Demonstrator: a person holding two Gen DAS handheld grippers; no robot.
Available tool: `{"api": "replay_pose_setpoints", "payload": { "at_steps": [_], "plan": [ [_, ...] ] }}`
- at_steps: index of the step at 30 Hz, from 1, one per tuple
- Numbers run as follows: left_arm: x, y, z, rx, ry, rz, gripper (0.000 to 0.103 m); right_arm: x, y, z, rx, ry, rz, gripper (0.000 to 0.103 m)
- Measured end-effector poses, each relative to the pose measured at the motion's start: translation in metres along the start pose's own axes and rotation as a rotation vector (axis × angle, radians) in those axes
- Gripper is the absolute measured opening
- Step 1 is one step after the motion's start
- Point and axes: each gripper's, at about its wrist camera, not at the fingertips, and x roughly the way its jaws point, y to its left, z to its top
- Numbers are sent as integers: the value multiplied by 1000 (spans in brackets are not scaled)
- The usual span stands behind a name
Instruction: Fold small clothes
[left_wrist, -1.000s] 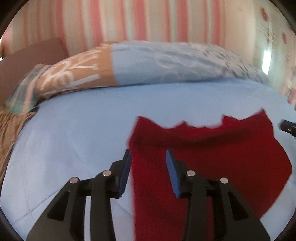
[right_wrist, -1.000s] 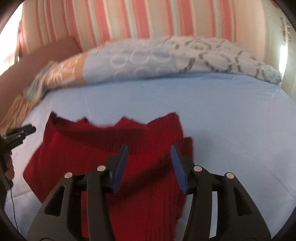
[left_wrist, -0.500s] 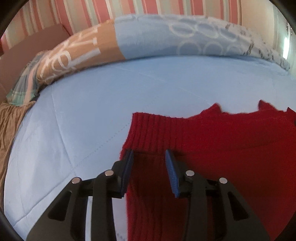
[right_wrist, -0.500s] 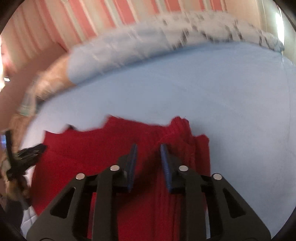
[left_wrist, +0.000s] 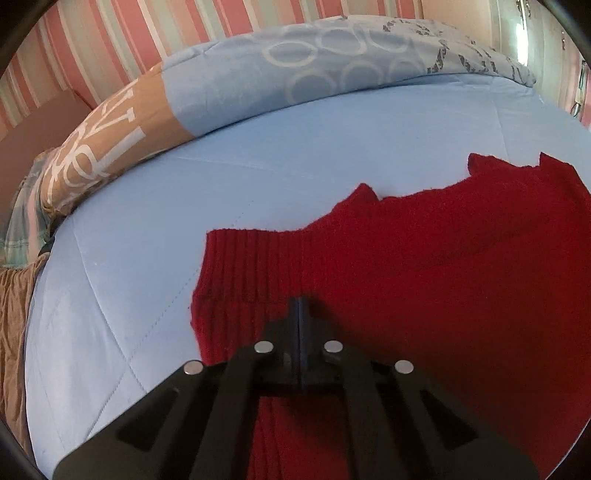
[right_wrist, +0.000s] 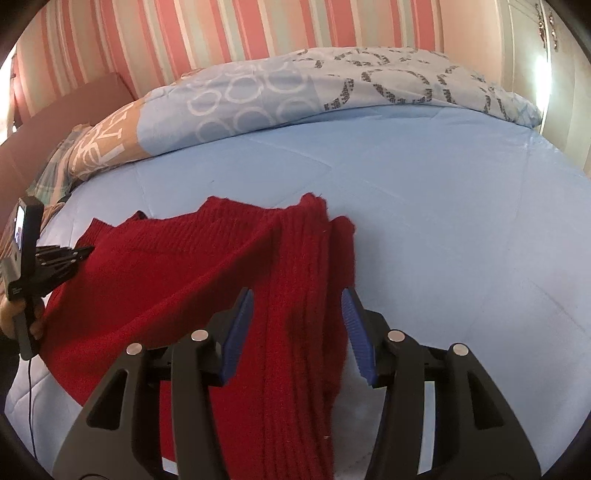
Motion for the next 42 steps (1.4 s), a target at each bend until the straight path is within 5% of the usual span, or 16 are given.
{"api": "replay_pose_setpoints", "payload": {
  "at_steps": [6,7,9,11,12,13,15,20,22,25,32,39,42],
  "plan": [
    [-1,29,4,-113,-33,68,0,4,12,3,-29,-20,26,50],
    [4,39,6,-139,-17,47,0,8,12,3,-24,-10,26,50],
    [6,52,7,-159,18,-129,0,10,13,3,-23,-7,29,50],
    [-2,54,9,-151,13,-194,2,10,17,3,-38,-15,31,50],
    [-5,52,10,-138,5,-213,7,11,18,2,-44,-17,31,50],
    [-8,47,12,-132,2,-221,32,13,19,2,-47,-15,28,50],
    [-9,37,15,-115,-15,-212,64,16,20,1,-42,-11,25,50],
    [14,14,17,-71,55,-160,58,16,22,1,-50,-11,19,50],
    [18,9,16,-74,59,-196,23,16,22,1,-53,-12,15,50],
    [16,0,18,-44,31,-153,10,15,22,1,-51,-14,17,50],
    [-16,19,18,-103,-114,-65,9,12,27,2,-55,-47,31,50],
    [28,21,14,-73,-3,-33,14,33,21,-2,-25,8,-5,48],
    [11,26,15,-90,-27,-60,22,23,24,-1,-29,-23,21,49]
  ]
}}
